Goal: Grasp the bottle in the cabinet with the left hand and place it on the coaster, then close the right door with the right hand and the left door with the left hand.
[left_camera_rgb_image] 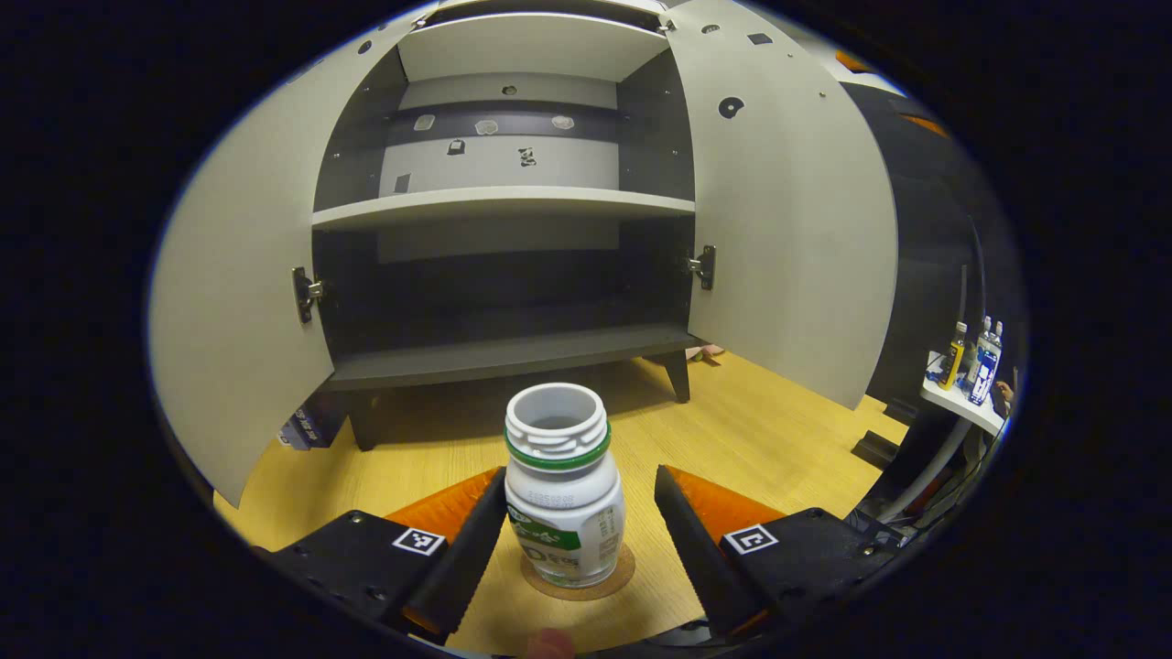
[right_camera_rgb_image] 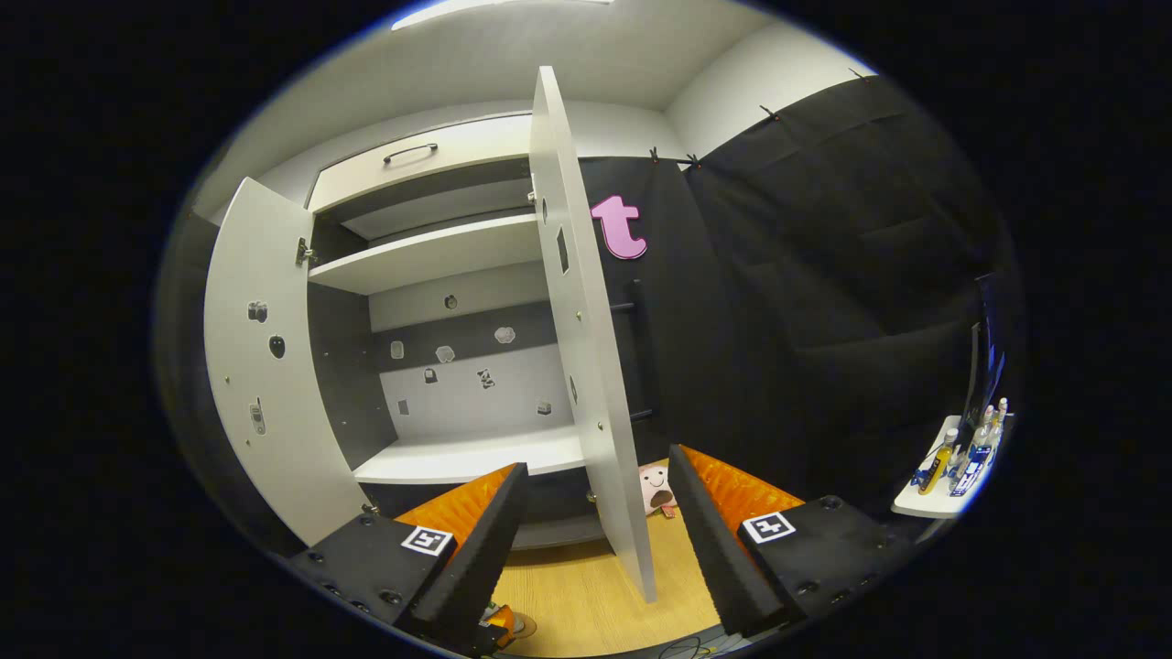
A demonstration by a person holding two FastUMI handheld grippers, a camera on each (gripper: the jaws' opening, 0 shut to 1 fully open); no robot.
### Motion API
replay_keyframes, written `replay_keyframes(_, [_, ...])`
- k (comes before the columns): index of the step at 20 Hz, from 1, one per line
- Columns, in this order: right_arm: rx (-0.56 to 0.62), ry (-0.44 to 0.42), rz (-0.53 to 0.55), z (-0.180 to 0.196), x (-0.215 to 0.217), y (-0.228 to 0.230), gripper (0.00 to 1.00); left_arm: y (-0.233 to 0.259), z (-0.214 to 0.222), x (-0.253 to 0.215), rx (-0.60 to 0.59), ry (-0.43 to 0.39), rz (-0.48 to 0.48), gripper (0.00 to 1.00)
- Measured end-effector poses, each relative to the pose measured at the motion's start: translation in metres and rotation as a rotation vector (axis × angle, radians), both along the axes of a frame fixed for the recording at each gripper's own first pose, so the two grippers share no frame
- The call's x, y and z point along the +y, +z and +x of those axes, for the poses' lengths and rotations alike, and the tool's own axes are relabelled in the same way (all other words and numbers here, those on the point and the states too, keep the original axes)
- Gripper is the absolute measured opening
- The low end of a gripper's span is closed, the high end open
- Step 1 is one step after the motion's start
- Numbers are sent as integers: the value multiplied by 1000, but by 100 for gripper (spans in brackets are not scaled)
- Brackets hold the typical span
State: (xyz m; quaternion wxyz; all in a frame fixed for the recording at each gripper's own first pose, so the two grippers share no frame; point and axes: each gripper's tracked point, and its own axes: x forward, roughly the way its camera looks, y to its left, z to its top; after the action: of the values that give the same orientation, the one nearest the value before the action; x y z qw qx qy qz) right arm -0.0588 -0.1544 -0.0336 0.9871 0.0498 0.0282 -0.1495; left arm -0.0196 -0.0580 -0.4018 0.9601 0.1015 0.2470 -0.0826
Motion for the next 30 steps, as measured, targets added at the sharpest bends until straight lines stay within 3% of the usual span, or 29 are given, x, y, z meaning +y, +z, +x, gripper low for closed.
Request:
replay_keyframes(4, [6, 15, -31, -4, 1, 1, 99, 46, 6, -1, -91, 18, -17, 95])
replay_keyframes(8, [1, 130, -56, -5, 26, 5, 99, 97, 11, -5, -157, 25, -56, 95])
replay_keyframes(11, [-18, 150, -82, -5, 27, 14, 99, 144, 18, -6, -212, 27, -97, 95])
replay_keyframes(13, [-25, 120, -97, -8, 13, 22, 99, 176, 26, -1, -250, 45, -122, 95])
replay_keyframes(17, [-54, -39, -119, -7, -49, 43, 99, 237, 42, 5, -330, 87, -178, 95])
replay_keyframes(19, [-62, -124, -84, -5, -90, 51, 99, 258, 44, 9, -364, 109, -181, 92])
replay_keyframes(20, [-68, -146, -65, 0, -106, 54, 99, 266, 45, 10, -376, 122, -177, 95])
replay_keyframes(21, [-69, -148, -56, 7, -119, 57, 99, 273, 48, 12, -384, 137, -171, 92])
replay_keyframes(26, [-49, -40, -101, 51, -141, 58, 99, 293, 50, 18, -444, 279, -172, 95])
replay_keyframes(30, [-36, 59, -56, 78, -137, 51, 99, 317, 42, 27, -502, 408, -86, 92])
